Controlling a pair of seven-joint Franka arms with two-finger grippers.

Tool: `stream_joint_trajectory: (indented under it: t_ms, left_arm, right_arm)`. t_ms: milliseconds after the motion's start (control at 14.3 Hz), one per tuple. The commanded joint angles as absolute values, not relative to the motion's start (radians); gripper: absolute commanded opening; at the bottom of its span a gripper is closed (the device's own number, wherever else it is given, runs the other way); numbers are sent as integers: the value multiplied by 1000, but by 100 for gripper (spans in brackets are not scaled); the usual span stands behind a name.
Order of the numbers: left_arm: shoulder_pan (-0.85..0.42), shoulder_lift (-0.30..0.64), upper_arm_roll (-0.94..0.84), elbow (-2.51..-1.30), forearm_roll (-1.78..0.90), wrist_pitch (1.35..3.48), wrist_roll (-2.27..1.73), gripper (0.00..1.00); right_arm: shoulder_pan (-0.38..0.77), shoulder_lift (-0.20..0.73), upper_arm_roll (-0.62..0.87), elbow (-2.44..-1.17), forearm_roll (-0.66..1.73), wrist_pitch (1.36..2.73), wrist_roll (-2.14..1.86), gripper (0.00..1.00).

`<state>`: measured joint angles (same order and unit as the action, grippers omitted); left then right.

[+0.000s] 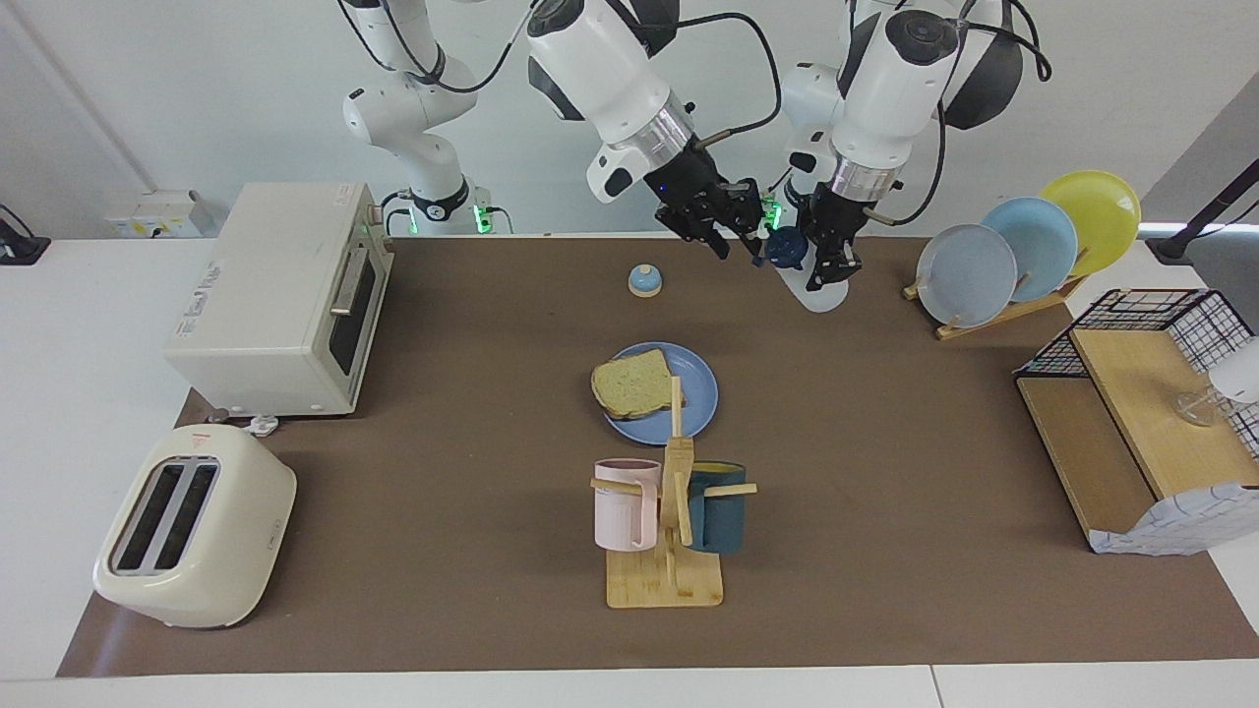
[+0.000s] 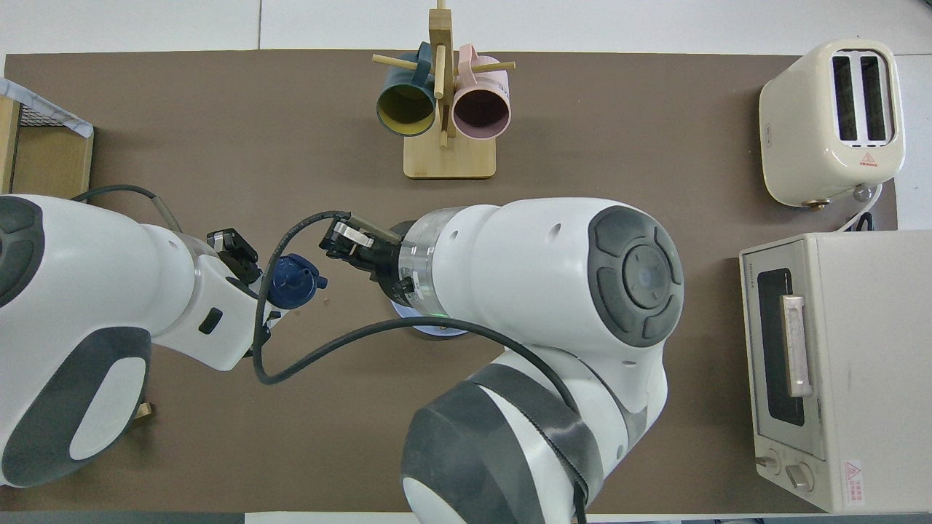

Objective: Put bread on plate and add seasoning

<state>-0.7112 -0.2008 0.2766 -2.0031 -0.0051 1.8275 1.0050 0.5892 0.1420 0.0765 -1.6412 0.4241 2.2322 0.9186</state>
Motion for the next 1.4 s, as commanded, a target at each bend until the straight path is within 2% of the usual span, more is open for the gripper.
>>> stream_joint_trajectory:
  t_ms: [0, 140, 421, 701, 912, 1192, 1333]
  left_arm:
    - [-703, -229, 273, -2028, -18, 1844, 999, 0]
    - [-701, -229, 275, -2028, -18, 1845, 999, 0]
    - [-701, -219, 276, -2026, -18, 1873, 994, 0]
    - [-704, -186, 273, -2019, 11, 1885, 992, 0]
    - [-719, -149, 268, -2010, 69, 1896, 959, 0]
    - [-724, -69, 221, -1954, 127, 1891, 913, 0]
    - [-744, -2, 189, -1910, 190, 1884, 850, 0]
  right_arm:
    - [508, 89, 80, -1698, 326, 2099, 768, 100]
    - [424, 80, 80, -1698, 298, 1987, 578, 100]
    - [292, 78, 80, -1690, 135, 1855, 361, 100]
    - [189, 78, 71, -1608, 83, 1677, 273, 100]
    - [144, 3, 71, -1603, 28, 1541, 213, 100]
    - [107, -49, 60, -1611, -15, 1459, 135, 100]
    - [89, -49, 57, -1641, -9, 1498, 133, 100]
